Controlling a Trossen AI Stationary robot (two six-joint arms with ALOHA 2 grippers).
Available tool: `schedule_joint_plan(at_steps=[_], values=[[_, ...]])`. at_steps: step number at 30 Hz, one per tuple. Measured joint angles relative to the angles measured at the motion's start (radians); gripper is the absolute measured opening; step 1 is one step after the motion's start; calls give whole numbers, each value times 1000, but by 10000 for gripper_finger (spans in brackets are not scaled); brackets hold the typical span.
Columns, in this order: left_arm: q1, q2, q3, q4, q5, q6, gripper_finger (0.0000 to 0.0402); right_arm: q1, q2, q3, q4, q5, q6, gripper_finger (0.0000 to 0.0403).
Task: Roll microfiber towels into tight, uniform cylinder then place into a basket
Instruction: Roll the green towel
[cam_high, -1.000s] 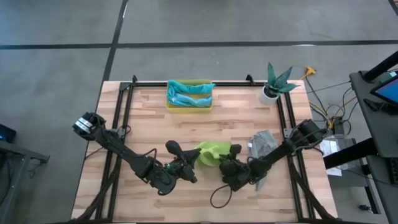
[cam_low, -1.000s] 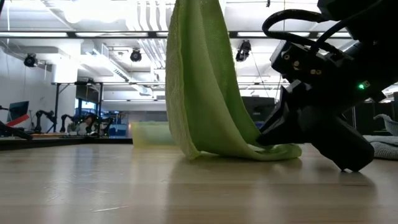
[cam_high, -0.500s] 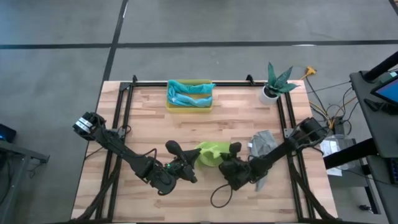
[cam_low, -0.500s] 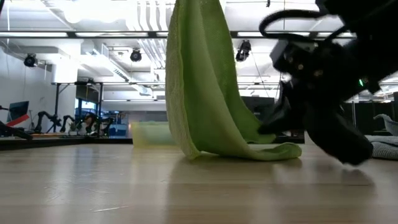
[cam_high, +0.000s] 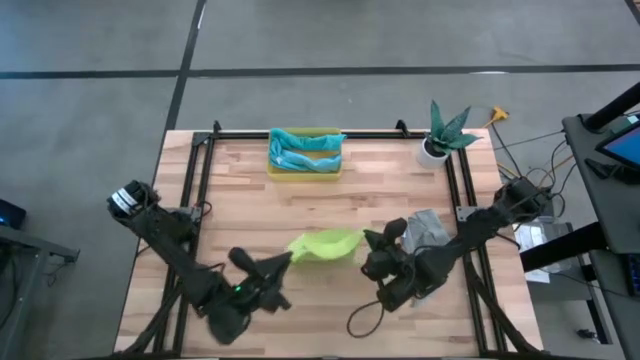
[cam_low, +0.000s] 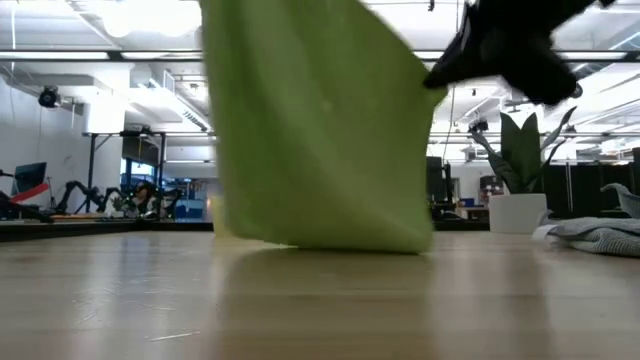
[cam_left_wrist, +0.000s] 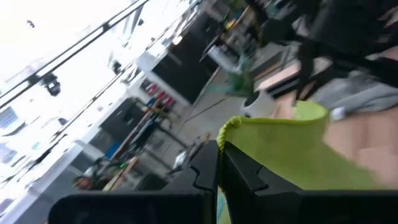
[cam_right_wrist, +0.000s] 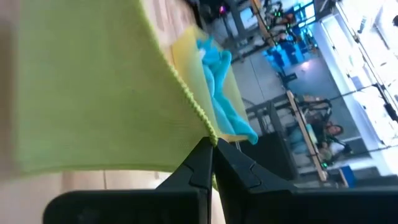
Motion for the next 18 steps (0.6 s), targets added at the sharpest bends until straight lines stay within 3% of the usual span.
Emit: schedule_joint_plan(at_steps=[18], values=[[-259,-14,0,20,0,-71,0,323,10,304,-14,40,-129,9]])
